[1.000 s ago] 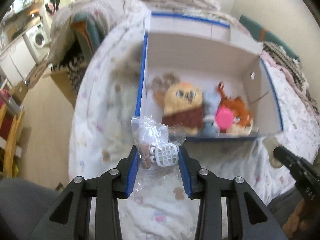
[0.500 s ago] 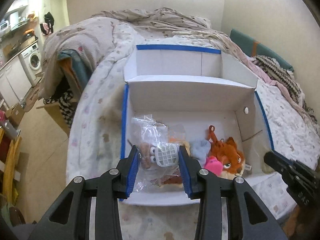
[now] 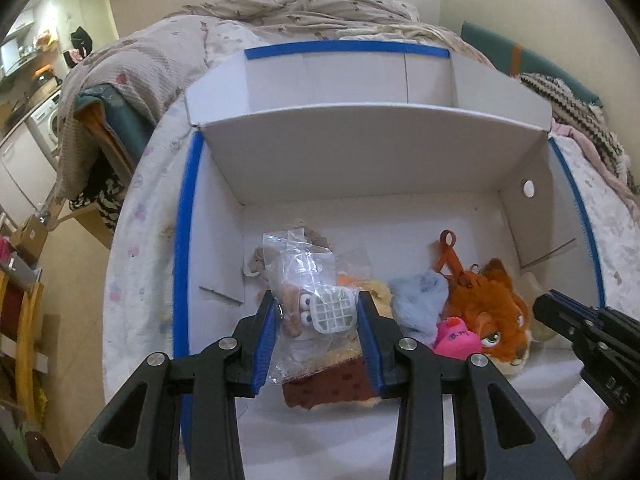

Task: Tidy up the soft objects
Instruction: 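Carry the plastic bag and tan card into the box with both tools, then open both tools to release the items inside the box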

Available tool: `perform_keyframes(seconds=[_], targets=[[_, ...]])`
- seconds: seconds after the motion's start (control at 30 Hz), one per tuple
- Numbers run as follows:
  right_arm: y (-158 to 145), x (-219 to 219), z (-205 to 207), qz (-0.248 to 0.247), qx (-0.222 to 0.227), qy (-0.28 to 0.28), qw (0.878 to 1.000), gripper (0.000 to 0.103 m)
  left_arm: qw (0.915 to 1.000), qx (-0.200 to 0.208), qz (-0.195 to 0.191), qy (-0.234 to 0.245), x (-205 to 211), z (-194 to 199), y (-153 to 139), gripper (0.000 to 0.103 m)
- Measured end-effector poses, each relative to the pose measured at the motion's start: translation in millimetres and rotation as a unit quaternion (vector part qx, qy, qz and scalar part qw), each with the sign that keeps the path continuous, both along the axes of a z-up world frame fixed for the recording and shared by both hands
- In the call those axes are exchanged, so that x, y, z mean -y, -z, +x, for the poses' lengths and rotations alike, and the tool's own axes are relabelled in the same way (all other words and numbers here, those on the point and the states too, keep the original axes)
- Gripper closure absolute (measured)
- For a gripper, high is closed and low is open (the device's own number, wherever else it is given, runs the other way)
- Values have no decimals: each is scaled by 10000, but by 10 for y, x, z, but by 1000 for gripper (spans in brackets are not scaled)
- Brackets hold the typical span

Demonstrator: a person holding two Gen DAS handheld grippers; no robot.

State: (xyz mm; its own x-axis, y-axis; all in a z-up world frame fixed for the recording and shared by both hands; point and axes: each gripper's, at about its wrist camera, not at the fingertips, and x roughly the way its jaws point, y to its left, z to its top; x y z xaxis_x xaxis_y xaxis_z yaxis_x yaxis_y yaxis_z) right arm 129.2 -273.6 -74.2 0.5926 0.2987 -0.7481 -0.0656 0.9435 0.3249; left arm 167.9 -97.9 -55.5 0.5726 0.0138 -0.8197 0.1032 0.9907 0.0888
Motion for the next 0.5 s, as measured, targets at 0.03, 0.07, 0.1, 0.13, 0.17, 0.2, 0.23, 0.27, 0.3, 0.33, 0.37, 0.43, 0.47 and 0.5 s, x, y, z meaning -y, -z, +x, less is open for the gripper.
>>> perform_keyframes(seconds=[0.03, 0.07, 0.1, 0.13, 0.17, 0.2, 0.23, 0.27, 0.3, 0.33, 0.37, 0.43, 0.47, 0.5], targets=[[16, -3, 6, -47, -19, -7, 10000, 89, 10000, -8, 27, -8, 9, 19, 29, 68], [33, -4, 16, -67, -37, -12, 10000, 89, 10000, -32, 30, -18, 17, 45, 60, 68], [53, -5, 28, -70, -63, -8, 10000, 89, 10000, -60, 36, -29, 22, 66, 81, 68], [75, 1, 43, -69, -93, -14, 9999, 89, 10000, -80, 34, -47, 25, 87, 98, 68], [96, 1, 56, -74, -125, -18, 9999, 89, 9999, -79, 31, -63, 24, 107, 111, 68], [116, 0, 60, -88, -150, -7, 9998, 89, 9999, -78, 42, -67, 25, 123, 122, 68], [131, 2, 63, -102, -176, 5, 9998, 89, 9999, -81, 54, -60, 30, 138, 134, 68], [144, 3, 70, -115, -198, 10, 9997, 89, 9999, -100, 57, -28, 35, 152, 150, 68], [156, 0, 77, -128, -225, 14, 9997, 89, 9999, -133, 56, 11, 38, 159, 161, 68], [168, -1, 83, -113, -252, 18, 9996, 87, 9998, -151, 83, 33, 45, 166, 176, 68], [174, 4, 85, -84, -264, 30, 9996, 85, 9998, -150, 152, 35, 53, 172, 189, 68], [173, 20, 77, -30, -255, 61, 9997, 82, 9997, -172, 181, 31, 53, 173, 200, 68], [173, 23, 77, -41, -262, 73, 9996, 78, 9997, -186, 186, 10, 49, 173, 202, 68], [167, 25, 73, -59, -259, 87, 9996, 77, 9996, -197, 185, -10, 45, 171, 200, 68]])
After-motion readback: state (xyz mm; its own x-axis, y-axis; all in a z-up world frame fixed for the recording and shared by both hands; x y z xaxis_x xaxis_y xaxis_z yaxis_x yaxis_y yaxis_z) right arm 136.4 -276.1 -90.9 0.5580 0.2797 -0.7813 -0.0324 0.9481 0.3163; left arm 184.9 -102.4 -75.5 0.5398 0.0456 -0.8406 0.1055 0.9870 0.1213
